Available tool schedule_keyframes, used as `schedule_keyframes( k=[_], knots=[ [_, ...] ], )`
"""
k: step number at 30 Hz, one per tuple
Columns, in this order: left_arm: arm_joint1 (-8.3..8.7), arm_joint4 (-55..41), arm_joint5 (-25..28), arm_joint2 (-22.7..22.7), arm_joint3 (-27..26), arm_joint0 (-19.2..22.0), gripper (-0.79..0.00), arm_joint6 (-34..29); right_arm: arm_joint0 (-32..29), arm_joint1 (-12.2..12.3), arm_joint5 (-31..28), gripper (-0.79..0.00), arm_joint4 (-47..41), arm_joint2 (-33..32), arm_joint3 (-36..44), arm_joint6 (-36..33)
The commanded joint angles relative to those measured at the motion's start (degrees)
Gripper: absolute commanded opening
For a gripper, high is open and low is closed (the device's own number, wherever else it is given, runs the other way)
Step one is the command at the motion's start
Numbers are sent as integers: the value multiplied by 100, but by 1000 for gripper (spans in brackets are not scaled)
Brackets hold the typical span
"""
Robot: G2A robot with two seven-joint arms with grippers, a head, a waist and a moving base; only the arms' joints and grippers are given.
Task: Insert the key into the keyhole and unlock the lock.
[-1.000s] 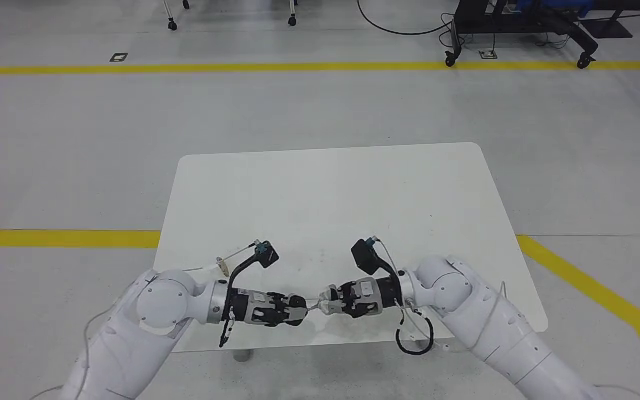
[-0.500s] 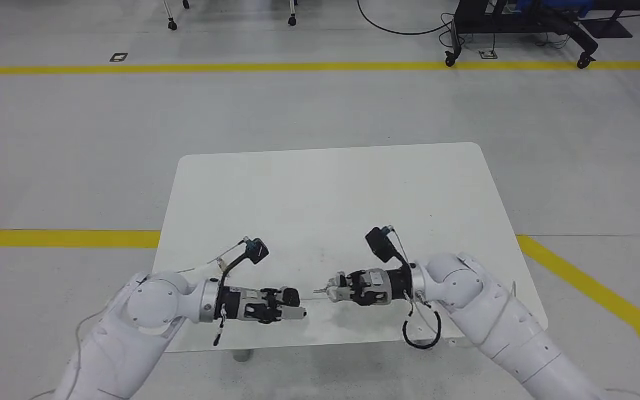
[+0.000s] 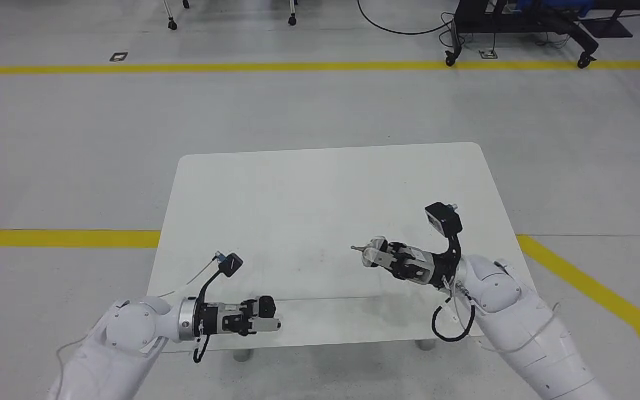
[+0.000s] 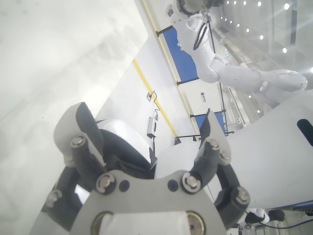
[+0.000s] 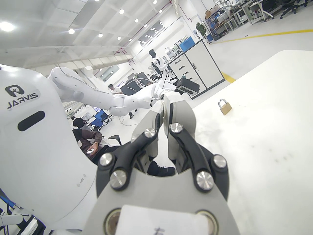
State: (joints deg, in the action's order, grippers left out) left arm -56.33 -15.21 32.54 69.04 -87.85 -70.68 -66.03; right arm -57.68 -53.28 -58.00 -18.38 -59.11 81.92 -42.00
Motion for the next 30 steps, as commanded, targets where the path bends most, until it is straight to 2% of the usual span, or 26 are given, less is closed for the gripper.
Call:
schedule_keyframes(
  k=[1, 20, 22, 25, 30],
  knots=[
    [0, -11, 0, 0, 0, -1, 0, 0, -1, 0, 0, -785, 0, -1, 0, 0],
    [0, -11, 0, 0, 0, -1, 0, 0, -1, 0, 0, -785, 0, -1, 0, 0],
    [-1, 123, -33, 30, -189, -55, 0, 272, -1, 0, 0, -785, 0, -1, 0, 0],
    [77, 533, -162, 425, -359, -249, 0, 545, -1, 0, 0, -785, 0, -1, 0, 0],
    [258, 1337, -815, 1395, -1019, -778, 0, 821, -1, 0, 0, -785, 0, -1, 0, 0]
  ],
)
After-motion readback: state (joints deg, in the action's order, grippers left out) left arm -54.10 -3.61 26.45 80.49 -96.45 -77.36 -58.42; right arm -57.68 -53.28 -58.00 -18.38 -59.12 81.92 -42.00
